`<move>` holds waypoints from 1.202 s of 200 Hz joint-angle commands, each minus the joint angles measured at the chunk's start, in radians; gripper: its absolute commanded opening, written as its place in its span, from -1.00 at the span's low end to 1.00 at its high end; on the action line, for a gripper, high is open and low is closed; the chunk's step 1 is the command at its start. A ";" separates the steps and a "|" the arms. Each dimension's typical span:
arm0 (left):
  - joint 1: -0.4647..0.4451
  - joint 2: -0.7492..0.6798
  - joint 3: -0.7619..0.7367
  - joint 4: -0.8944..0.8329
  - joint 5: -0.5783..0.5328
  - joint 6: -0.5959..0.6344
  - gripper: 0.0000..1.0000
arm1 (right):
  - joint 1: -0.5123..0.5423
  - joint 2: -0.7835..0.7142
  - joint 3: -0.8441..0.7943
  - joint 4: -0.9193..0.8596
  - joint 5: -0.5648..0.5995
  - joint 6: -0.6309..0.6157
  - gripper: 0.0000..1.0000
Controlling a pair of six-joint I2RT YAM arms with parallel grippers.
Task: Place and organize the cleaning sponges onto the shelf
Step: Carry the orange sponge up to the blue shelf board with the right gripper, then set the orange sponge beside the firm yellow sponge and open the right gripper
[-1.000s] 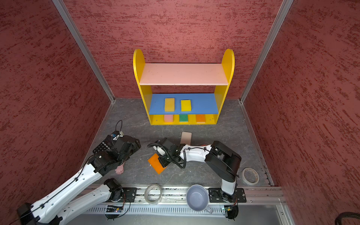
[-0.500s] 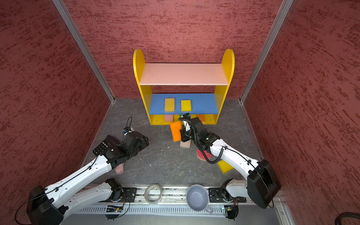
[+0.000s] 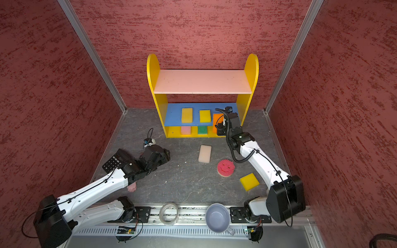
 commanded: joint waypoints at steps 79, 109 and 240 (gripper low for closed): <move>0.036 -0.046 -0.027 0.024 0.004 0.034 0.33 | -0.069 0.242 0.221 0.001 0.072 -0.099 -1.00; 0.052 -0.054 -0.041 0.027 0.018 0.021 0.34 | -0.079 0.289 0.258 -0.010 0.095 -0.149 -1.00; 0.053 -0.037 -0.037 -0.006 0.040 0.011 0.39 | -0.101 0.446 0.319 0.034 0.156 -0.220 -0.67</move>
